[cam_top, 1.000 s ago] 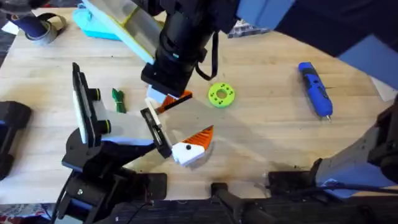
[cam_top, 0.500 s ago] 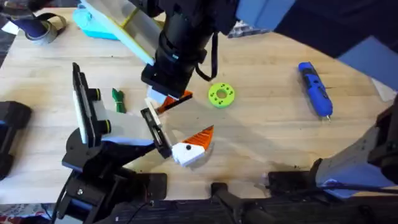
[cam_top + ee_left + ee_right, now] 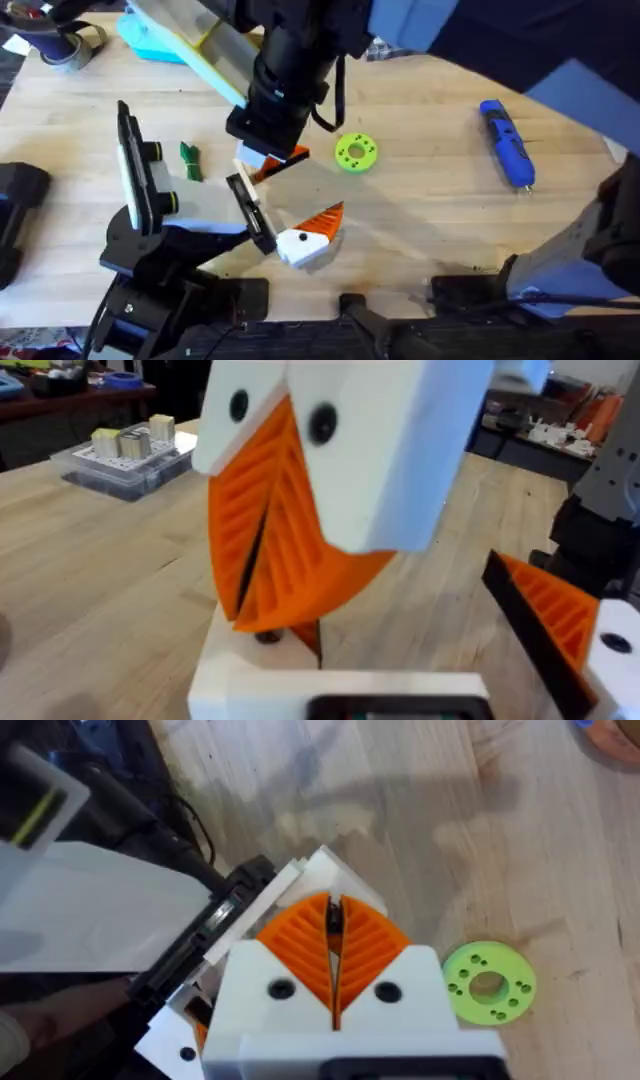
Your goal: Pick up the gripper from the table and insert it into the empty holder that is missing its gripper. Then pick up a screw, insert it into the mounting hole, and use the screwdriver to tighten it. Finally, clean up the table by picking up the vegetable and placing it into the bucket.
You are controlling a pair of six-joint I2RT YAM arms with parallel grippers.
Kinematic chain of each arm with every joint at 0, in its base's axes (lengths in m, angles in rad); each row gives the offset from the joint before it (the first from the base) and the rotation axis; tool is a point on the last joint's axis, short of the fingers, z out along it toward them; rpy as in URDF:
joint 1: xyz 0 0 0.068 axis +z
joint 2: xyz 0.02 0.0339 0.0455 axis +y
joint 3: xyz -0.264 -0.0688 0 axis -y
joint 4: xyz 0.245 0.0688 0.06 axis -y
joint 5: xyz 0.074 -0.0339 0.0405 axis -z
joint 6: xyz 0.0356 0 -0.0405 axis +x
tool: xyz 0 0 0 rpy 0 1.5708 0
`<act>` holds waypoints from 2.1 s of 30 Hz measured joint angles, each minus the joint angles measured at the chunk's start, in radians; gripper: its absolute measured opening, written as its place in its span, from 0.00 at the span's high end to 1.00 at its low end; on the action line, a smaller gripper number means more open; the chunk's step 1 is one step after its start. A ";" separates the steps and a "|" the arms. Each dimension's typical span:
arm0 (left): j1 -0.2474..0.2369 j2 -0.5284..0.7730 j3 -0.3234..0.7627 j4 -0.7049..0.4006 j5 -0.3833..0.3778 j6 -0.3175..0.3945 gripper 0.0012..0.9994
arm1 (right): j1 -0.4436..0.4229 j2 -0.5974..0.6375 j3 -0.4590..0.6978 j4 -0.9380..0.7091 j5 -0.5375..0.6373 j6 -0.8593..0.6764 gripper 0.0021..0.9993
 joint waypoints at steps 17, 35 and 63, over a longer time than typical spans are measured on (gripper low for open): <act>0.001 0.000 0.000 0.001 0.000 0.002 0.01 | -0.028 0.002 0.002 -0.012 0.019 0.011 0.02; 0.001 0.000 0.000 0.001 0.001 0.006 0.01 | -0.111 -0.005 0.002 -0.034 -0.008 0.040 0.00; 0.001 0.000 0.000 0.001 0.000 0.008 0.01 | -0.125 -0.005 0.002 -0.035 -0.226 -0.055 0.55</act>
